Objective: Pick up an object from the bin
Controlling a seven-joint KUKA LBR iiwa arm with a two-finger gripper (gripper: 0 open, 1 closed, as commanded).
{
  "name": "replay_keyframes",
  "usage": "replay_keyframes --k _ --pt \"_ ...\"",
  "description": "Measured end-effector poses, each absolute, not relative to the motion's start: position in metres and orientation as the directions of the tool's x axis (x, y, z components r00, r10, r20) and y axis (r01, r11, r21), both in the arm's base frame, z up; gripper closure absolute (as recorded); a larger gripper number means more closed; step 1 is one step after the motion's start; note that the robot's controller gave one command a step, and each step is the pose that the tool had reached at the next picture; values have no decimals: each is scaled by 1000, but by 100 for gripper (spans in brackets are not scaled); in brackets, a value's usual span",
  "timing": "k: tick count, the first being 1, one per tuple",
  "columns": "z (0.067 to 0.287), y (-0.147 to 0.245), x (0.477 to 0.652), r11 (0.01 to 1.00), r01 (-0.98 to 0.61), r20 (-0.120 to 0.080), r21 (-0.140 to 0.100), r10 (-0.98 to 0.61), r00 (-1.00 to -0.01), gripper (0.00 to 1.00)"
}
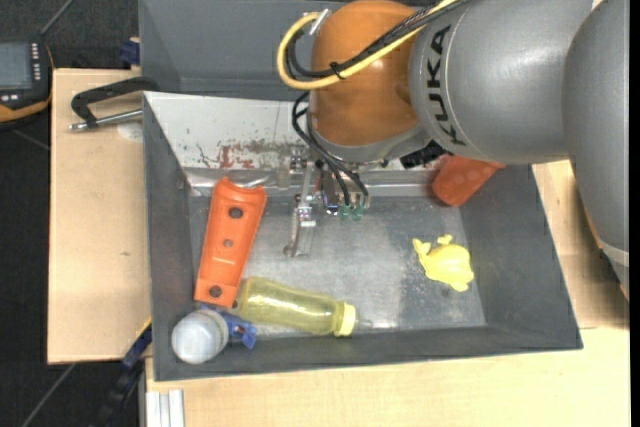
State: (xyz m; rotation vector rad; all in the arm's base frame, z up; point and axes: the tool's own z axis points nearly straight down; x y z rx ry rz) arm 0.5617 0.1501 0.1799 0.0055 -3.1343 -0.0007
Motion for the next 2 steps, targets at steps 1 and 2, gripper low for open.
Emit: replay_keyframes --k 1,2 --pt "185 149 563 1000 -1 -1 2 -1 -1000 0" --pt "143 175 552 973 -229 -7 1 -229 -973 0"
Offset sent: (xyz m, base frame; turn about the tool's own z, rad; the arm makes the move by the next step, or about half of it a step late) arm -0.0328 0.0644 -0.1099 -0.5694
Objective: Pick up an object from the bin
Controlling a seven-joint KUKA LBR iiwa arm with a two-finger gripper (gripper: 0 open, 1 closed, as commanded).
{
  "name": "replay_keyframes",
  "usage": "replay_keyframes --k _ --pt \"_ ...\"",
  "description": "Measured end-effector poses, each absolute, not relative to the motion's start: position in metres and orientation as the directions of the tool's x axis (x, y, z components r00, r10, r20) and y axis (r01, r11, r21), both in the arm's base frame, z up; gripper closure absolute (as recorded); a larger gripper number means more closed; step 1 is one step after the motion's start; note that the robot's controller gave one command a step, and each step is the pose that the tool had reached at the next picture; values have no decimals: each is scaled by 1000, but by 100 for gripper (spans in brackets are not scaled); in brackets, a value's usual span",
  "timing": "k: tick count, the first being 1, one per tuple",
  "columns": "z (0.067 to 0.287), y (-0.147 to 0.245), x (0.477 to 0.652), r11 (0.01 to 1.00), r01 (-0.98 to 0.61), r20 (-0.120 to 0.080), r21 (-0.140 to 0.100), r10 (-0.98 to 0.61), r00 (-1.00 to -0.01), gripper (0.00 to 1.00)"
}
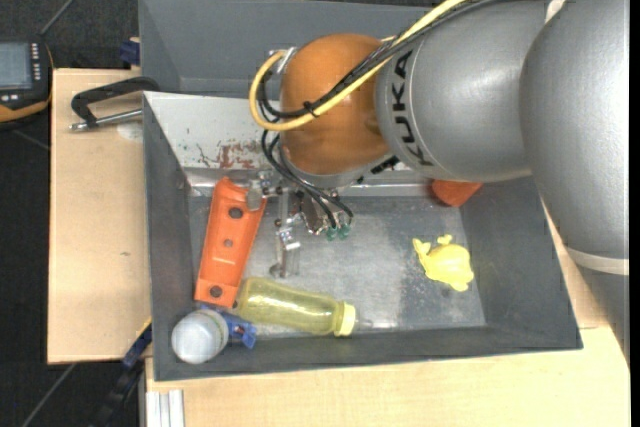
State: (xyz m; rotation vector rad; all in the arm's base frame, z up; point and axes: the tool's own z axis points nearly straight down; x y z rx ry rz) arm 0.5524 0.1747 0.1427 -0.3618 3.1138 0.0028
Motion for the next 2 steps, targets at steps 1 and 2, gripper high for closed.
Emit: replay_keyframes --k 1,2 --pt "70 210 554 861 -509 -8 0 -509 -861 0" --pt "112 208 569 729 -684 -11 -2 -684 -729 0"
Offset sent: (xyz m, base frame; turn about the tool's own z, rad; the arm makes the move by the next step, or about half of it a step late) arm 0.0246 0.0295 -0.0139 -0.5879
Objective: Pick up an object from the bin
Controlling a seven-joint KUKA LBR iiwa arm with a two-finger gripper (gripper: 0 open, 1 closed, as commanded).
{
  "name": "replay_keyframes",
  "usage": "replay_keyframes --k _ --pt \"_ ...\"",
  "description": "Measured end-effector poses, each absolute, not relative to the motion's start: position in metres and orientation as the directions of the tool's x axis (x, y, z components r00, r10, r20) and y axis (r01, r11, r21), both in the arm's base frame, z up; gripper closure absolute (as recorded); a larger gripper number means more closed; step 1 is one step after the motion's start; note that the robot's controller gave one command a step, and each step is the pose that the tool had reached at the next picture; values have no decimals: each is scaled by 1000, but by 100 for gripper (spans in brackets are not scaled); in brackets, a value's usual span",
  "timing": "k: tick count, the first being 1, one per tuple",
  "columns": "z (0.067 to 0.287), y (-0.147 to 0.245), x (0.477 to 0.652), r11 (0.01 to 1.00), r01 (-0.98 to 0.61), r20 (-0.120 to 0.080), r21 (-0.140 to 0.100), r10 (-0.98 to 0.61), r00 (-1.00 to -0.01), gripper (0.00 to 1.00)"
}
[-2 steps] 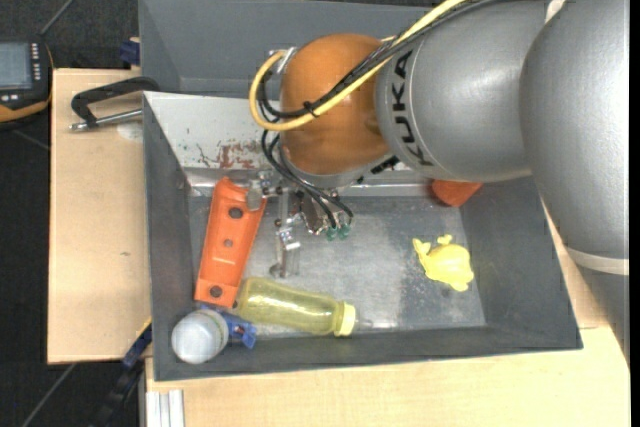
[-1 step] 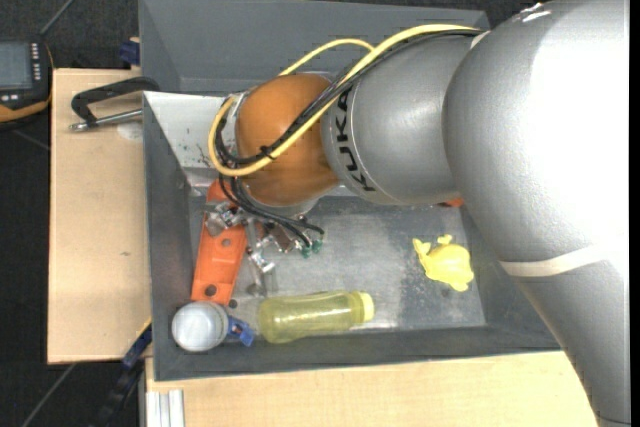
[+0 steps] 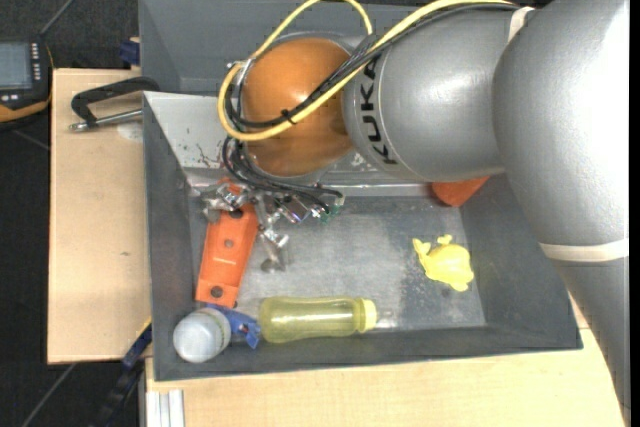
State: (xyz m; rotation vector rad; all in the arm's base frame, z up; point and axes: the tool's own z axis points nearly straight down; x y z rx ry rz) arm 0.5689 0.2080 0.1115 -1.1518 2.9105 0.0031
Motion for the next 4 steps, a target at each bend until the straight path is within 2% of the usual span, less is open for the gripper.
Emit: replay_keyframes --k 1,2,4 --pt "83 210 559 844 -537 -11 1 -537 -844 0" --pt "72 221 584 466 -885 -16 -9 -885 -466 100" --pt "75 221 582 467 -884 -15 -7 -884 -467 100"
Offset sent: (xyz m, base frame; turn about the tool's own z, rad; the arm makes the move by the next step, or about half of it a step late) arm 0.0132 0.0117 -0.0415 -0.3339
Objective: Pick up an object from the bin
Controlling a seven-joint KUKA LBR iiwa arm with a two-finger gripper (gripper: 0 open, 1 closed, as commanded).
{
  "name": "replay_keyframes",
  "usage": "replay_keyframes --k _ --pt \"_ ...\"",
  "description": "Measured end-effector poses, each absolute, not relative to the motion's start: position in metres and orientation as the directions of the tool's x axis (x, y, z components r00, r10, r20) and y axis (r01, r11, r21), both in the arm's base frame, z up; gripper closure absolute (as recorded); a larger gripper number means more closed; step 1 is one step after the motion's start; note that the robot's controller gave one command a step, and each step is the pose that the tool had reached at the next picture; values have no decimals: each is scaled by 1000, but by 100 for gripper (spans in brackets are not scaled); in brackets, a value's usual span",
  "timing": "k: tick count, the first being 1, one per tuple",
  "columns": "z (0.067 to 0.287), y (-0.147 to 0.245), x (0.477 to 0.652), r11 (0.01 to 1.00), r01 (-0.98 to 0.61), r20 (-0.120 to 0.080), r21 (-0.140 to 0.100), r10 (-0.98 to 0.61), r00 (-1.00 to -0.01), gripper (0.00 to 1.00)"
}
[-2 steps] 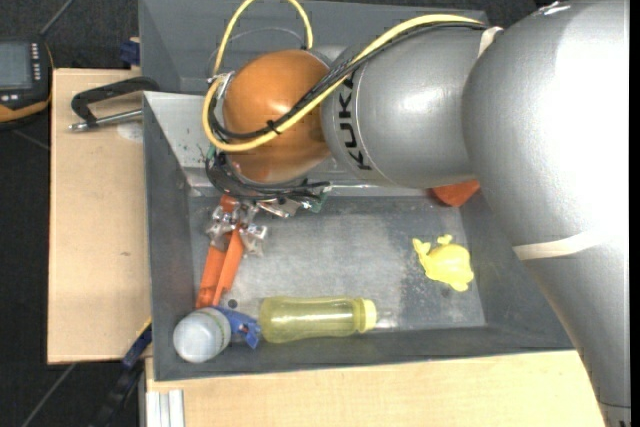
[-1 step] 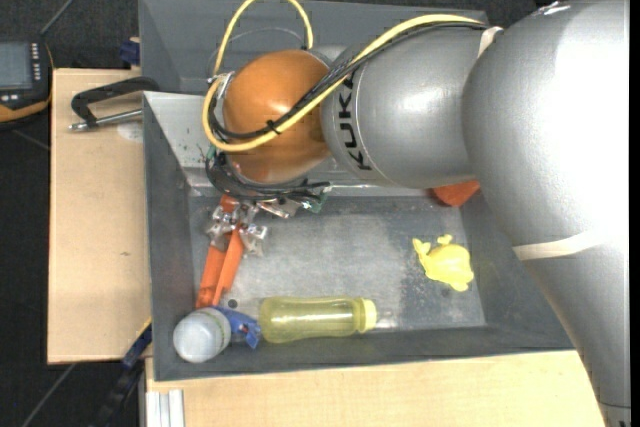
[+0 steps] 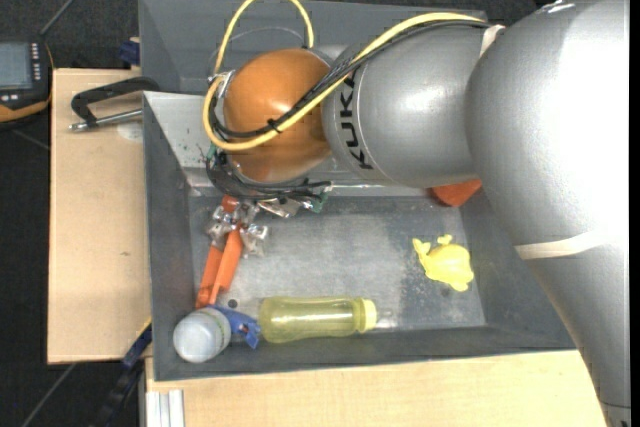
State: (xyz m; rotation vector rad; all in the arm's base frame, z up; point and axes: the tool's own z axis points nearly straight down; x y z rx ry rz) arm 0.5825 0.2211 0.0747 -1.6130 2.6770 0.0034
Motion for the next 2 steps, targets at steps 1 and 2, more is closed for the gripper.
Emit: replay_keyframes --k 1,2 --pt "100 221 581 468 -884 -11 -2 -884 -468 100" --pt "122 222 583 468 -884 -18 -8 -884 -468 100"
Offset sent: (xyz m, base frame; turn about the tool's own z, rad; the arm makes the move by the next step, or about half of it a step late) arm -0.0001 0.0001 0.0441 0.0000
